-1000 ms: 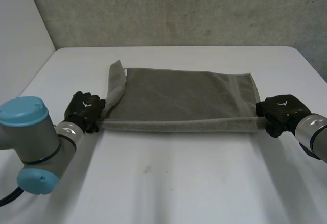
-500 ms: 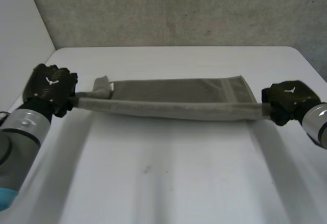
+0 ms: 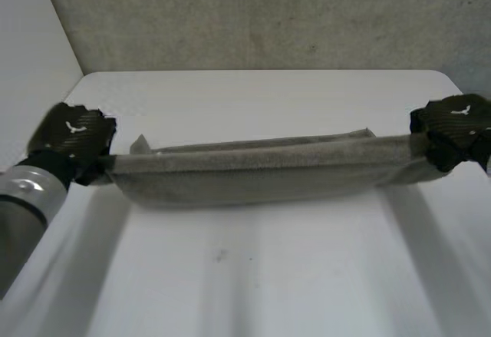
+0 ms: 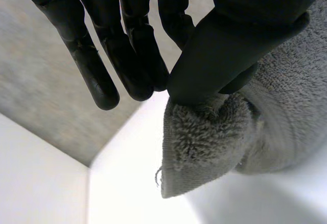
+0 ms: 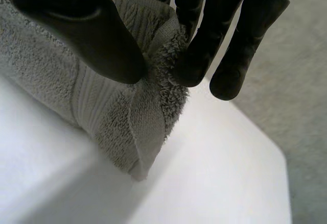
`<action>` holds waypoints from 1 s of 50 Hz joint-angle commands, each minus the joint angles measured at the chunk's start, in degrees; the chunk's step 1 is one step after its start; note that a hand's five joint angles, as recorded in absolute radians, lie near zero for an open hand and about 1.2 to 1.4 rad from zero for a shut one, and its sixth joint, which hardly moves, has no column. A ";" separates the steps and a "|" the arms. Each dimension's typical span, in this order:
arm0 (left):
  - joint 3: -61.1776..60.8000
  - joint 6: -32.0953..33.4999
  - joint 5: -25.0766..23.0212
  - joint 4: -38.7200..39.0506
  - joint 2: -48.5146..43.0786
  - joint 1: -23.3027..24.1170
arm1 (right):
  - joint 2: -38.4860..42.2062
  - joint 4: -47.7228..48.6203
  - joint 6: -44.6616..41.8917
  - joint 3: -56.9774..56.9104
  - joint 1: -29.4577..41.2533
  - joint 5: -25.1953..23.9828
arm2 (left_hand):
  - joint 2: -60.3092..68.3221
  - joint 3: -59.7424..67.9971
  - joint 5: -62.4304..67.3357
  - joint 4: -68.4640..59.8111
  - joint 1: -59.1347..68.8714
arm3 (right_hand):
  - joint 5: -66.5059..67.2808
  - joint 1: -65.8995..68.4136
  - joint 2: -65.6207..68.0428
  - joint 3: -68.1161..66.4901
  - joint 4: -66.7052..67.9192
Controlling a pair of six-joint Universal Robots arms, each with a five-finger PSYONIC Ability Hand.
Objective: Fold the towel.
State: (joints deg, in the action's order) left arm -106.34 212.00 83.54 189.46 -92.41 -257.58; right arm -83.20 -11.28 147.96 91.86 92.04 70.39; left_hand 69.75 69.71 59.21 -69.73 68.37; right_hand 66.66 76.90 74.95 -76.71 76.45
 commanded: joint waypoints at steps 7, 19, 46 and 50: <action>33.67 -0.61 -5.24 -0.49 -19.99 2.26 | 21.83 -1.21 -4.43 -38.52 7.88 6.68 | 10.25 10.29 10.79 -10.27 11.63 | 3.34 3.10 5.05 -3.29 3.55; 72.32 -22.05 0.65 1.09 -21.59 2.79 | 19.92 18.34 14.21 -64.18 8.68 10.56 | 10.25 10.29 10.79 -10.27 11.63 | 3.34 3.10 5.05 -3.29 3.55; 7.64 -4.22 -5.41 15.06 -27.12 -1.34 | 23.87 9.43 1.99 -10.30 8.77 3.88 | 10.25 10.29 10.79 -10.27 11.63 | 3.34 3.10 5.05 -3.29 3.55; 3.17 0.86 -5.06 13.93 -26.34 -1.95 | 22.12 9.26 1.81 -5.74 8.68 4.84 | 10.25 10.29 10.79 -10.27 11.63 | 3.34 3.10 5.05 -3.29 3.55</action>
State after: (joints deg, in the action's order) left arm -98.04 206.46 78.02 203.69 -118.32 -258.98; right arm -59.85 -2.42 150.18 80.58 100.83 74.15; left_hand 69.79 69.77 59.21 -69.86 68.63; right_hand 66.62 77.14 74.96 -76.74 76.86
